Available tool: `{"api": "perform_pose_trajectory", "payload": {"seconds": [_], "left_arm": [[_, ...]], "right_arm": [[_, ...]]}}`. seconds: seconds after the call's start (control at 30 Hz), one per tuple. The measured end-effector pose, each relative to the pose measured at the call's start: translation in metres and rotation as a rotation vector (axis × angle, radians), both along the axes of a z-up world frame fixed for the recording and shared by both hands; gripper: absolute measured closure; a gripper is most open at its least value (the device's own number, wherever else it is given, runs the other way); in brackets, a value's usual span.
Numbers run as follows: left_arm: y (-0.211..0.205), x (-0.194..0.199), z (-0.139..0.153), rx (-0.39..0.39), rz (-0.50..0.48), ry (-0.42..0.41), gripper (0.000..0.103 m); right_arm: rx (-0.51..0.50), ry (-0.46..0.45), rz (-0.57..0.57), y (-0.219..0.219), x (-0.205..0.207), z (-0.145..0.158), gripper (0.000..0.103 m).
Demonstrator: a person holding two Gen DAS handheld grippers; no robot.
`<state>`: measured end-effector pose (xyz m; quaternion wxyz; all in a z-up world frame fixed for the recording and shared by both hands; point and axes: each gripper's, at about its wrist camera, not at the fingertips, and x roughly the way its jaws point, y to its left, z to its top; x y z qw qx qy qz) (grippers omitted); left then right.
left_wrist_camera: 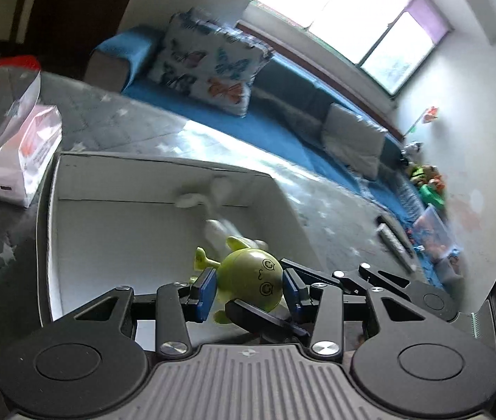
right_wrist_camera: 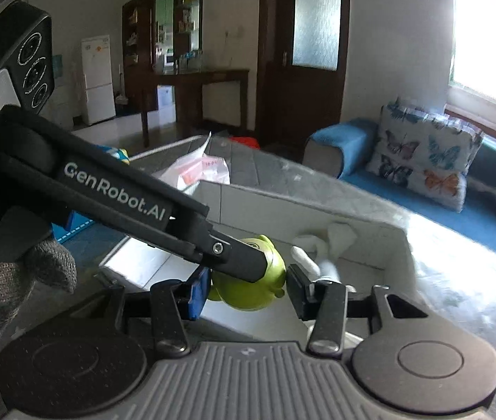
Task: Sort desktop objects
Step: 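Carry the green alien toy into the shoebox and open the right gripper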
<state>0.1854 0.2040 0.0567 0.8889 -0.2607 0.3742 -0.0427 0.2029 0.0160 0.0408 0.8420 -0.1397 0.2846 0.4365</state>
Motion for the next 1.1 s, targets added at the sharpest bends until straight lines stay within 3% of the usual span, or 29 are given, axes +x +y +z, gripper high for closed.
{"api": "perform_pose_trajectory", "payload": {"seconds": [0.2, 0.47, 1.1], "left_arm": [[0.02, 0.029, -0.026, -0.02, 0.036, 0.089, 0.058], [0.03, 0.044, -0.049, -0.029, 0.062, 0.159, 0.058], [0.03, 0.036, -0.043, -0.026, 0.095, 0.145, 0.06]], "right_arm": [[-0.021, 0.144, 0.006, 0.022, 0.04, -0.027, 0.056], [-0.062, 0.247, 0.019, 0.038, 0.064, -0.048, 0.056], [-0.041, 0.244, 0.016, 0.035, 0.055, -0.043, 0.052]]}}
